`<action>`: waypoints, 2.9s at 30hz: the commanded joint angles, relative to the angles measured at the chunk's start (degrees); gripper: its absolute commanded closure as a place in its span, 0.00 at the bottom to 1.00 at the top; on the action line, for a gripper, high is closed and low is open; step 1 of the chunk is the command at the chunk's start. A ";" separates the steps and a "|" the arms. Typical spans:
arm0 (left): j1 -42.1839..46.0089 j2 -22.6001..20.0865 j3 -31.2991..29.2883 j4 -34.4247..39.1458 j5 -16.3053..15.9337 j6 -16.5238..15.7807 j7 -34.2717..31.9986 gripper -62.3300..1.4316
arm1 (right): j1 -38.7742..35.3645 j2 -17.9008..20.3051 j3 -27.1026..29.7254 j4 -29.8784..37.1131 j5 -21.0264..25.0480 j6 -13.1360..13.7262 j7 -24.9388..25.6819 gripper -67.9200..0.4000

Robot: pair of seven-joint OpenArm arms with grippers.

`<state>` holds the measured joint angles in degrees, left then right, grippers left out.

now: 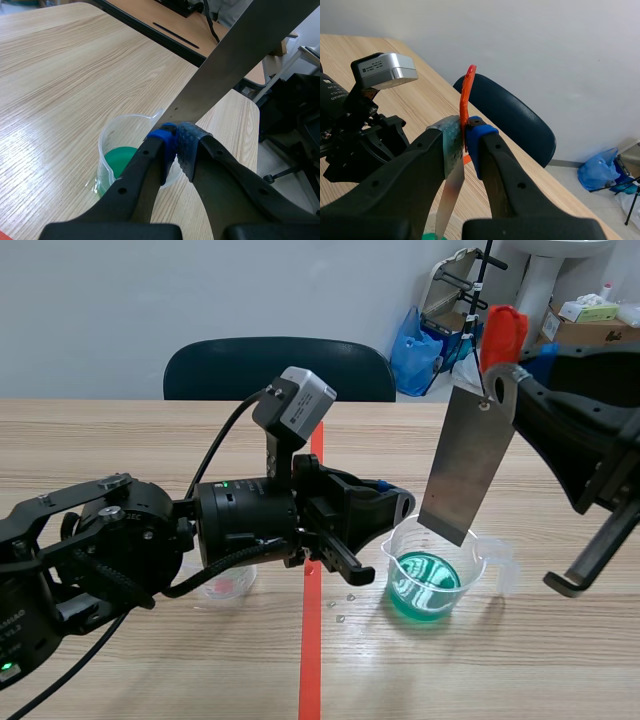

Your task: Do the redox reaction experiment

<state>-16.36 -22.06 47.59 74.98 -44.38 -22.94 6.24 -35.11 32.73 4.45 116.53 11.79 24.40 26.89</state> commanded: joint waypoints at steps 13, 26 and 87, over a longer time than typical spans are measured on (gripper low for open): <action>-0.83 0.22 -0.68 0.74 -0.33 -0.09 -0.39 0.94 | 0.52 0.42 0.52 1.11 0.66 -0.39 1.03 0.97; 14.12 -23.39 -12.74 0.74 -0.20 -2.01 -15.39 0.93 | 0.52 0.42 0.52 1.11 0.66 -0.37 1.01 0.98; 91.80 -8.44 -65.20 0.74 30.51 5.90 -59.17 0.00 | 0.52 0.42 0.52 1.11 0.63 -0.37 0.81 0.97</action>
<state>75.37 -30.79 -17.65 75.05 -13.50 -16.71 -52.14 -35.11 32.73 4.45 116.53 11.79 24.40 26.70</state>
